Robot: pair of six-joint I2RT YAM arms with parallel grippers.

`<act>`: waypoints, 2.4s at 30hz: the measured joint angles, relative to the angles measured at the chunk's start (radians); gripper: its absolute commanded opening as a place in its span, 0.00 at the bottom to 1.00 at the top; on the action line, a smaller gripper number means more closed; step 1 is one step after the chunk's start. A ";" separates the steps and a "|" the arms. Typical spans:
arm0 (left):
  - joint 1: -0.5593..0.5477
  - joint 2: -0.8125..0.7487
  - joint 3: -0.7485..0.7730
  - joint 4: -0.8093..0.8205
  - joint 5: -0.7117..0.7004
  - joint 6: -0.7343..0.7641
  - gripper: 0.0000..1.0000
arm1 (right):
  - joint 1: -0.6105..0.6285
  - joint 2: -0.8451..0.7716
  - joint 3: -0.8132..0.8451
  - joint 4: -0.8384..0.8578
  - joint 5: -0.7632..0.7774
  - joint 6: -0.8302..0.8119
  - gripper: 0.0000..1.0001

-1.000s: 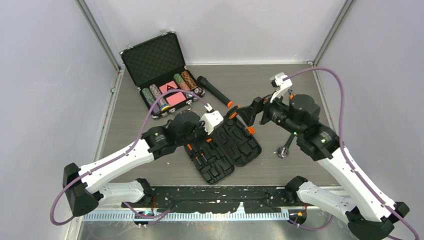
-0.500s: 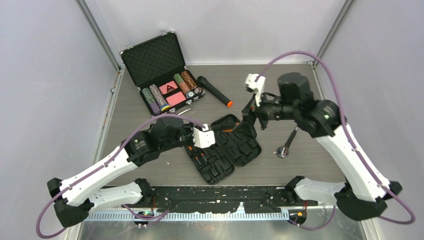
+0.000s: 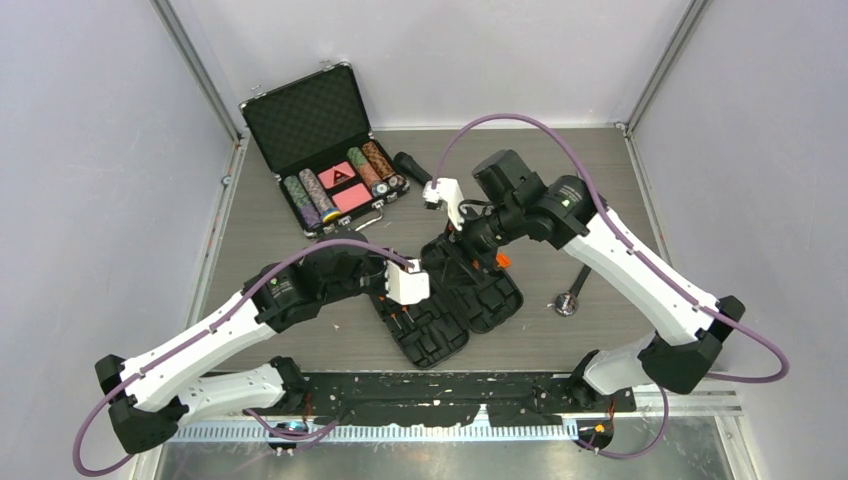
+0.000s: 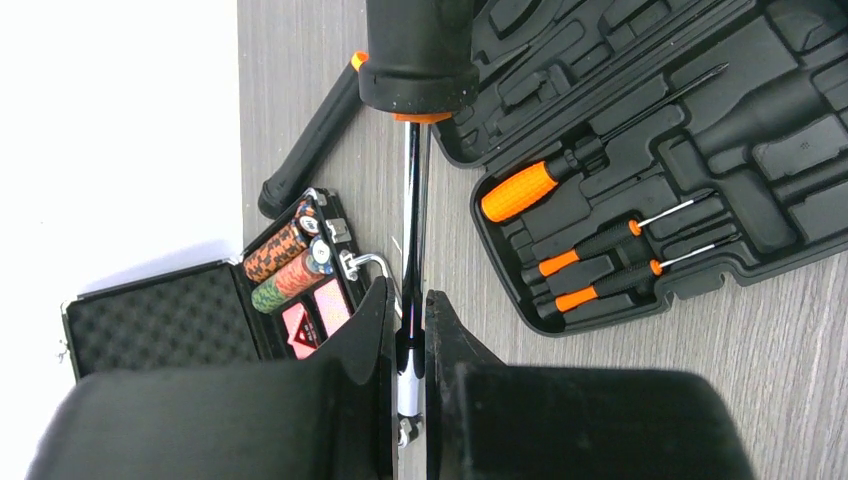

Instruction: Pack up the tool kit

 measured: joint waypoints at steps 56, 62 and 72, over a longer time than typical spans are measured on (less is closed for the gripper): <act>0.265 -0.182 -0.430 0.183 -0.135 -1.557 0.90 | 0.293 0.000 -0.966 0.994 0.558 0.821 0.46; 0.265 -0.182 -0.432 0.183 -0.123 -1.582 0.91 | 0.311 -0.004 -0.966 0.956 0.562 0.842 0.51; 0.265 -0.182 -0.437 0.185 -0.109 -1.599 0.84 | 0.325 -0.087 -0.964 0.908 0.570 0.829 0.38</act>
